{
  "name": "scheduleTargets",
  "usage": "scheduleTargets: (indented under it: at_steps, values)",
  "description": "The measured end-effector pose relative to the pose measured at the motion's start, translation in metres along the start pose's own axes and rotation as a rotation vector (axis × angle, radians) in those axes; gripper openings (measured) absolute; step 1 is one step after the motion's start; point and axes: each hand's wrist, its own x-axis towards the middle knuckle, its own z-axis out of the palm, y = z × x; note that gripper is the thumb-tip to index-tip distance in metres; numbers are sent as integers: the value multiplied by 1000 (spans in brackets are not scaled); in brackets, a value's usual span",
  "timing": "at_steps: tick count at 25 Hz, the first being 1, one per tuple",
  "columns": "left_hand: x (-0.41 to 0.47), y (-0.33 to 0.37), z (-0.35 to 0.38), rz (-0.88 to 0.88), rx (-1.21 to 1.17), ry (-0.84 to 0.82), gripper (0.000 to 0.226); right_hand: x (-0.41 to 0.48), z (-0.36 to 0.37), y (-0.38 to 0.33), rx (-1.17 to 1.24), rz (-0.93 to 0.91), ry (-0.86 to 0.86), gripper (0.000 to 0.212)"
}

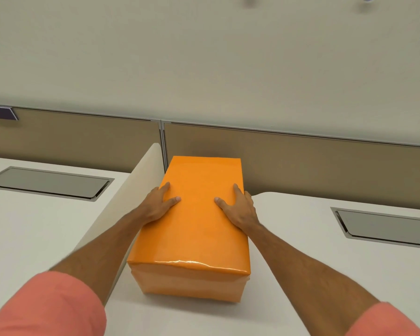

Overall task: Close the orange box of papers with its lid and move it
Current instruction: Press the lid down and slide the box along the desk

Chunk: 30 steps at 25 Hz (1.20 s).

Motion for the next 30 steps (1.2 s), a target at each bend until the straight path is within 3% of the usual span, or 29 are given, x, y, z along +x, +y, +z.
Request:
scheduleTargets:
  at_steps: [5, 9, 12, 30]
  values:
    - [11, -9, 0, 31, 125, 6, 77, 7, 12, 2, -54, 26, -55, 92]
    - [12, -5, 6, 107, 438, 164, 69, 7, 18, -7, -395, -80, 24, 85]
    - [14, -1, 15, 199, 441, 148, 69, 6, 28, -18, -472, -181, -6, 88]
    - [38, -16, 8, 200, 518, 141, 76, 27, 49, -32, -534, -204, 36, 91]
